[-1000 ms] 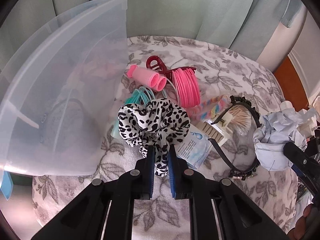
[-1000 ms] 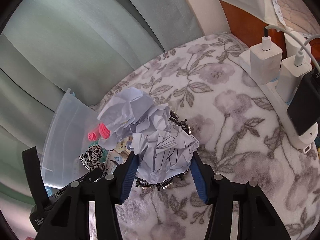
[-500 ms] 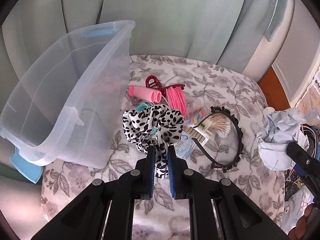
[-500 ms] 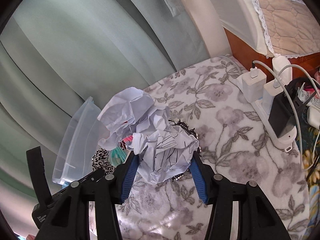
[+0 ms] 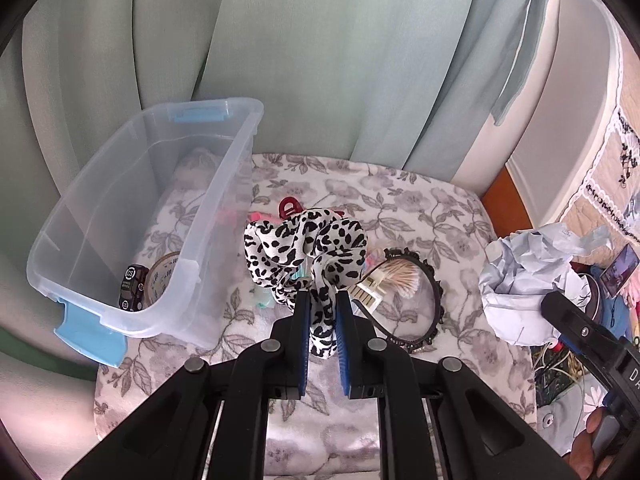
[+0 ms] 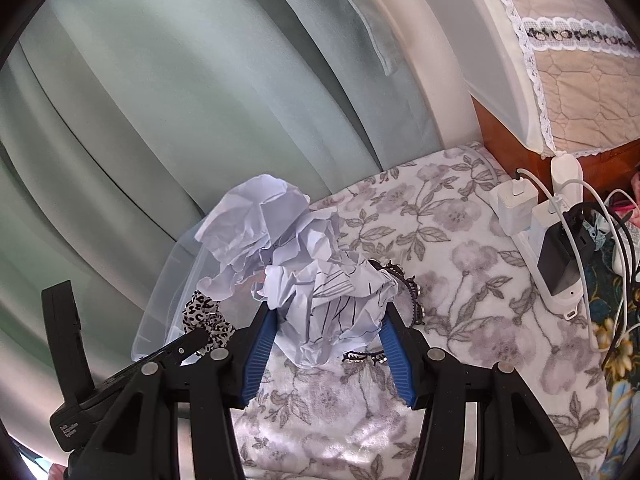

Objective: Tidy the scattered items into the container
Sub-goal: 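Lift and carry the scrunchie and crumpled paper in both grippers over the box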

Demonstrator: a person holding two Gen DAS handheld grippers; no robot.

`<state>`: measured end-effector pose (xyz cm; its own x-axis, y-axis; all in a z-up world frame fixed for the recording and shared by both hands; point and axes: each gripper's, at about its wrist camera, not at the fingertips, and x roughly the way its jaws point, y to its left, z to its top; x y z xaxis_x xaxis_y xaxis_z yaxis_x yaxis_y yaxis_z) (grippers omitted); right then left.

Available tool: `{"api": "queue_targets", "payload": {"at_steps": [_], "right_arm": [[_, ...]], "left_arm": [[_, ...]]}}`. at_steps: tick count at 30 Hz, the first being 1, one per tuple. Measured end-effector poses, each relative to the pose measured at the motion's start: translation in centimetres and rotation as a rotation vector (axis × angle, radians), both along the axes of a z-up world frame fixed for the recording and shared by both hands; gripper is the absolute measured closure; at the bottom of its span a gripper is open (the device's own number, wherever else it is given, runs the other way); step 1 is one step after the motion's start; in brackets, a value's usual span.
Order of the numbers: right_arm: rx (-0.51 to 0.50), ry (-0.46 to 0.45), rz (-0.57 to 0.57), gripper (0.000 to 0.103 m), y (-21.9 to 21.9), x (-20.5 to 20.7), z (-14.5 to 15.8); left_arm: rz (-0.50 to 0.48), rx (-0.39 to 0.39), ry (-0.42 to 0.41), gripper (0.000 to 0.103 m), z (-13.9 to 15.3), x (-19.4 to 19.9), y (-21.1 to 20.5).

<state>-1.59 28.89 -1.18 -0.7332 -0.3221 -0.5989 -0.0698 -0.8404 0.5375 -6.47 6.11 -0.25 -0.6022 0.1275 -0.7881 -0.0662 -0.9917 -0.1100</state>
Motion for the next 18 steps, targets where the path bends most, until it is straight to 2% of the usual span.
{"api": "queue_targets", "payload": {"at_steps": [13, 18], "right_arm": [[0.047, 0.097, 0.022, 0.048, -2.1, 1.1, 4.2], [0.066, 0.140, 0.044, 0.048, -3.6, 1.3, 5.9]], "left_arm": [[0.032, -0.004, 0.163, 0.091, 4.6, 2.2, -2.7], [0.061, 0.010, 0.201, 0.091, 5.7, 2.6, -4.3]]}}
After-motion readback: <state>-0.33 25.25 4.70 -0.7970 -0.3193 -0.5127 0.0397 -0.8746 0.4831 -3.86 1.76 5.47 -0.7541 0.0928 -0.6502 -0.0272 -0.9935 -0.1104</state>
